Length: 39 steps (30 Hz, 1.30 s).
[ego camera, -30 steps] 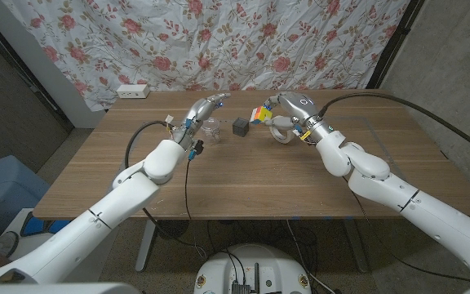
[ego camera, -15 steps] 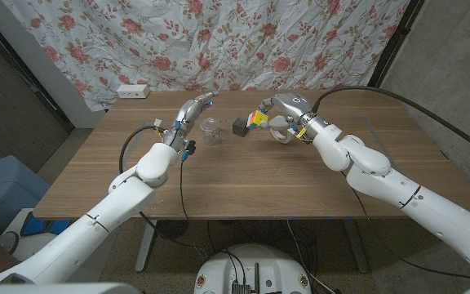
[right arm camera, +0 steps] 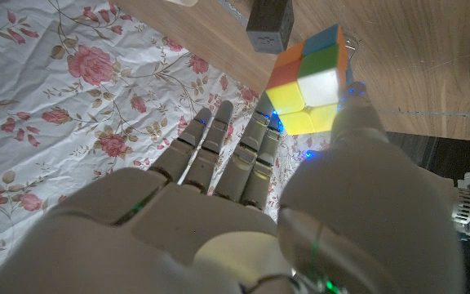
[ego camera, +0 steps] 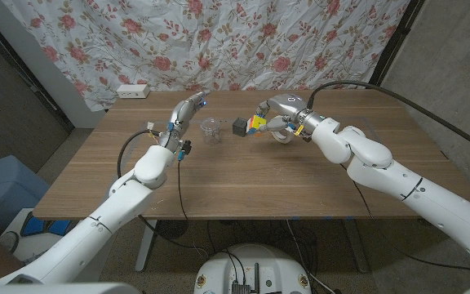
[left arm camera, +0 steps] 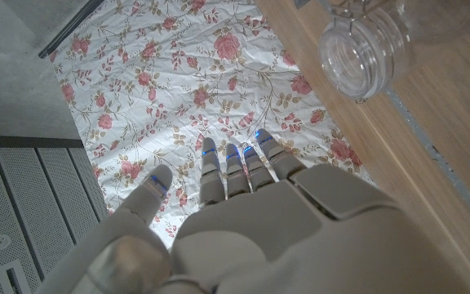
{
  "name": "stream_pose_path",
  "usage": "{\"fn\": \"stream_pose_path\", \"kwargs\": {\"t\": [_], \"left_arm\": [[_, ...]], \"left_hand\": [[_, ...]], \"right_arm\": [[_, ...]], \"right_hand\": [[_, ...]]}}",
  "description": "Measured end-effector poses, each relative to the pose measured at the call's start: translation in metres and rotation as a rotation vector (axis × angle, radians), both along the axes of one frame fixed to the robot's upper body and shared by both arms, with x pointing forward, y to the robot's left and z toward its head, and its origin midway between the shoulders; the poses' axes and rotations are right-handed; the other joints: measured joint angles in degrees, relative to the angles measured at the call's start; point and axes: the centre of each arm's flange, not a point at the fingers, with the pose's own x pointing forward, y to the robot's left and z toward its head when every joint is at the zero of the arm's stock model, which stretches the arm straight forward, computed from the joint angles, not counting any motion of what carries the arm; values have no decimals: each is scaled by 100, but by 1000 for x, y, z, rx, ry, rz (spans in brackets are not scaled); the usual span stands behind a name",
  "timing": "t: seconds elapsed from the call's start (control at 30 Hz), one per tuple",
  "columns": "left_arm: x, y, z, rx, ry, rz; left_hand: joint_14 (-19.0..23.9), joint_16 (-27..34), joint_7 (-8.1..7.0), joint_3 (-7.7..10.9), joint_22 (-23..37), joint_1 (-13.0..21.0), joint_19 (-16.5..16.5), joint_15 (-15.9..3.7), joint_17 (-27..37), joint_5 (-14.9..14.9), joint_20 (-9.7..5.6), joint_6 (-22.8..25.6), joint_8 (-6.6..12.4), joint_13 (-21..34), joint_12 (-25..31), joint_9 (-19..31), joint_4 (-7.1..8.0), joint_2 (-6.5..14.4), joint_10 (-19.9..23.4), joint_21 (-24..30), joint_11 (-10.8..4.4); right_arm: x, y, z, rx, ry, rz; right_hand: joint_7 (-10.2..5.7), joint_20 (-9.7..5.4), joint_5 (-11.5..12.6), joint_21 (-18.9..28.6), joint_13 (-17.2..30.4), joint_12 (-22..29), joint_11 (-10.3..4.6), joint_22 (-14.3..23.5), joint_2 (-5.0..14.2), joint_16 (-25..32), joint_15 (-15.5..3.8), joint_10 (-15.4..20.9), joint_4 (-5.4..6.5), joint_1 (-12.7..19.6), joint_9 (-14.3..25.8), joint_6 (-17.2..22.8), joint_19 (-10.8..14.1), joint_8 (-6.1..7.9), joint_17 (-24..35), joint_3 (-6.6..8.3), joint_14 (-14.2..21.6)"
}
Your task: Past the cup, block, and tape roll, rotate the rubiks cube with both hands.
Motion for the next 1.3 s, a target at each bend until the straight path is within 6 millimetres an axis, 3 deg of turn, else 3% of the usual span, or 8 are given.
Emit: {"fn": "stream_pose_path", "kwargs": {"t": [0.47,1.3], "left_arm": [[12,14,-10,-86,20,19],[28,42,-23,-156,58,68]], "left_hand": [[31,0,31,3,0,0,0,31,1,0,0,-31,22,0,1,0,-3,0,0,0,0],[30,0,30,4,0,0,0,31,15,0,0,-94,22,0,1,1,-3,0,-21,0,22]], "right_arm": [[13,9,2,-108,101,-59],[37,21,-1,-217,222,-138]], "right_hand": [[-31,93,26,-22,20,-21,-11,0,48,-85,9,-51,24,-47,-27,-31,-93,-67,-27,-24,-72],[-31,92,22,-21,20,-25,-11,0,122,-106,-1,-113,35,-122,-23,-30,-92,-131,-37,-59,-123]]}}
